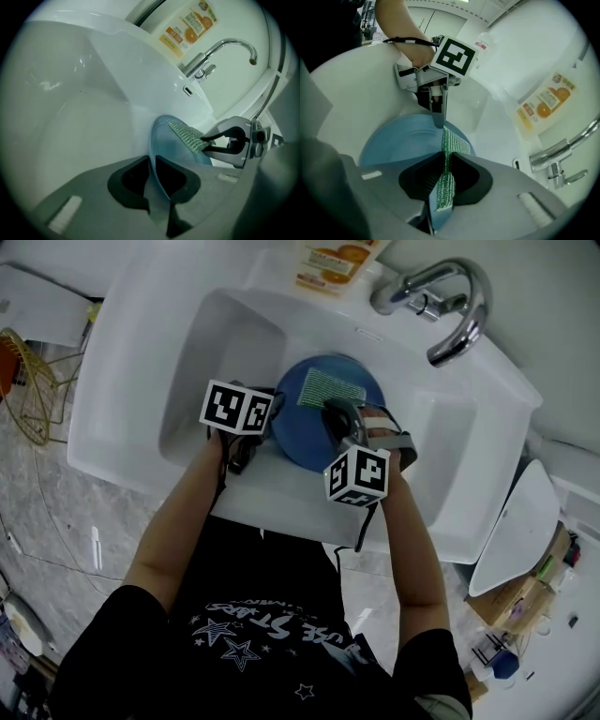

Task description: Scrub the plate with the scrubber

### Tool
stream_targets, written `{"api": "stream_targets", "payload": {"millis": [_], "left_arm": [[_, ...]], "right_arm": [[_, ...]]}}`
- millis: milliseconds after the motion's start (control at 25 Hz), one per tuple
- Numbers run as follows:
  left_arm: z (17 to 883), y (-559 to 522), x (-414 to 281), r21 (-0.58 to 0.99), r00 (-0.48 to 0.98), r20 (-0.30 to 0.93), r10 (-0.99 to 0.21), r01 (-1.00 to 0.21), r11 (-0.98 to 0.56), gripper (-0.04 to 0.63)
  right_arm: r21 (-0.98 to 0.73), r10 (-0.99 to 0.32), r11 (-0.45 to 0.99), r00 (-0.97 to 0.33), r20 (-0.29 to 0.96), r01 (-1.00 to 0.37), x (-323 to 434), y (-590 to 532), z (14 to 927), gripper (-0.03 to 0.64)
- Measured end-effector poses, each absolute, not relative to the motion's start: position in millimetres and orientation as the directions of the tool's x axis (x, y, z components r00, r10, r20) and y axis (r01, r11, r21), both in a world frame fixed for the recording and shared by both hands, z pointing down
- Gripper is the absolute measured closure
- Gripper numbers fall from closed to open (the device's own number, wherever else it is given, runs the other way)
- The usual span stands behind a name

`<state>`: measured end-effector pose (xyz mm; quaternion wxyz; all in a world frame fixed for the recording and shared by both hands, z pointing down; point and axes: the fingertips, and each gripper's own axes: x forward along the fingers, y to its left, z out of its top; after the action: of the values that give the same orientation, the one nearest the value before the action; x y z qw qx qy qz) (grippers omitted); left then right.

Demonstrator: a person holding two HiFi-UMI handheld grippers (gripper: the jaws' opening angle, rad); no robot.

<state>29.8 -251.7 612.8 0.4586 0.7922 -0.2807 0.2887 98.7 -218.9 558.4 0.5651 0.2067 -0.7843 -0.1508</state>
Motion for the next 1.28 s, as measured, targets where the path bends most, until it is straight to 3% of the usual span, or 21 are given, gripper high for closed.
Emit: {"api": "stream_targets", "payload": {"millis": [240, 720, 1280], "left_arm": [[614, -253, 30, 0.538, 0.660, 0.730, -0.179, -0.715, -0.446, 0.538], [613, -251, 31, 0.538, 0.671, 0.722, -0.170, -0.699, -0.471, 0.537], [614, -250, 33, 0.538, 0.674, 0.722, -0.155, -0.688, -0.488, 0.533]], "right_arm": [[0.437, -0.464, 0.886, -0.275, 0.842, -0.156, 103, -239, 592, 0.529], [0.321, -0.405, 0.860, -0.147, 0.902, -0.397, 142, -215, 611, 0.531], [0.120, -0.193, 0.858, -0.098, 0.976, -0.499, 135, -149, 612, 0.532]]}}
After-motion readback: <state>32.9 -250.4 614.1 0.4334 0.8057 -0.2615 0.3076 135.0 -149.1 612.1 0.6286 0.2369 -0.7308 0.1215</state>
